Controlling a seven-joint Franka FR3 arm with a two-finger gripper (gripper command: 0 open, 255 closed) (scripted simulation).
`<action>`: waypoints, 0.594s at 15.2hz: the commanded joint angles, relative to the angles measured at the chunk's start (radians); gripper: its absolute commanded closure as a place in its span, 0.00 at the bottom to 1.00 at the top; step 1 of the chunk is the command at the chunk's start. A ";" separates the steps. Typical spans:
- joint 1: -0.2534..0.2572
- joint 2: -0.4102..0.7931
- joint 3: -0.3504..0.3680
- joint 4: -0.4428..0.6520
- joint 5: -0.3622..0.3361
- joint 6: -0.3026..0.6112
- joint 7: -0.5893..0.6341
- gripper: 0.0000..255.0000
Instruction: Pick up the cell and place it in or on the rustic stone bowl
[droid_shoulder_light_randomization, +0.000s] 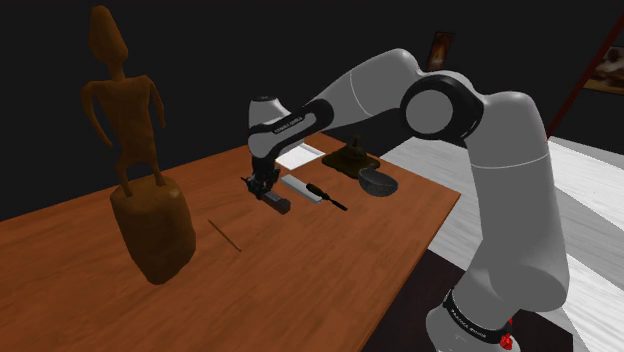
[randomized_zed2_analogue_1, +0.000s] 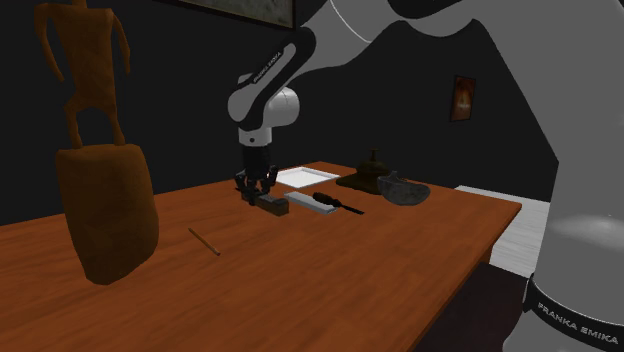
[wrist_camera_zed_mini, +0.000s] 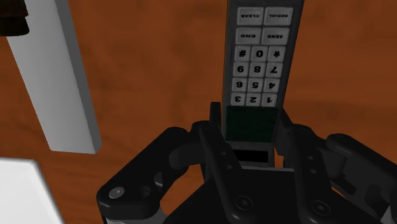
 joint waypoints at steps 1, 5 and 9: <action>-0.001 -0.020 0.001 -0.001 0.001 -0.019 -0.001 1.00; -0.001 -0.048 0.002 0.012 0.003 -0.059 -0.002 1.00; -0.001 -0.073 0.002 0.029 0.004 -0.102 -0.003 1.00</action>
